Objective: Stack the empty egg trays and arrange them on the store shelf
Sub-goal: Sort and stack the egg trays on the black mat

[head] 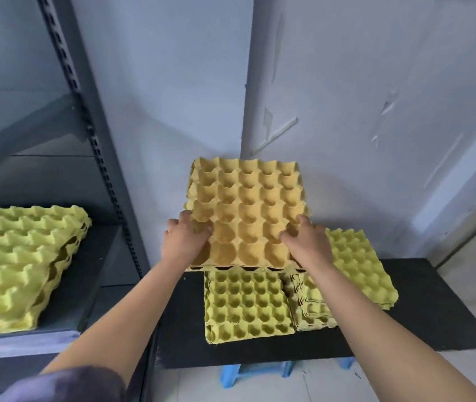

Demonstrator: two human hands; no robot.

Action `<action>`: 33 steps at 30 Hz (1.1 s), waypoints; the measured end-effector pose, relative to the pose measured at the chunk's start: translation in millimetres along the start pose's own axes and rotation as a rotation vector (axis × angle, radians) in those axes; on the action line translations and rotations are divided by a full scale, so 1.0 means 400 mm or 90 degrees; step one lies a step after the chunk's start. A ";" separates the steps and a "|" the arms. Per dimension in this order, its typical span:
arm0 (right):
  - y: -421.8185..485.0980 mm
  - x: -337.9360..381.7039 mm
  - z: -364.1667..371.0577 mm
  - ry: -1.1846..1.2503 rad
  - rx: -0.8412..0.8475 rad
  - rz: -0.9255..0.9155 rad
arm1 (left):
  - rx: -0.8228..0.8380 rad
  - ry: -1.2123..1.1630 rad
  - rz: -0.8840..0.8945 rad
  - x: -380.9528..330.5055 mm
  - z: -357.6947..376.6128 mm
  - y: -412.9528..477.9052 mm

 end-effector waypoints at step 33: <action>-0.844 0.817 0.248 0.091 0.107 -0.396 | -0.345 0.016 -0.132 0.600 -1.064 -0.634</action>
Point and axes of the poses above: each hand's wrist, its own y-axis towards the middle knuckle, its own z-axis out of the palm, x = y × z, the point moved 7 cm from there along y, towards the middle knuckle, and after that the axes turned 13 degrees about -y, right-handed, at the moved point
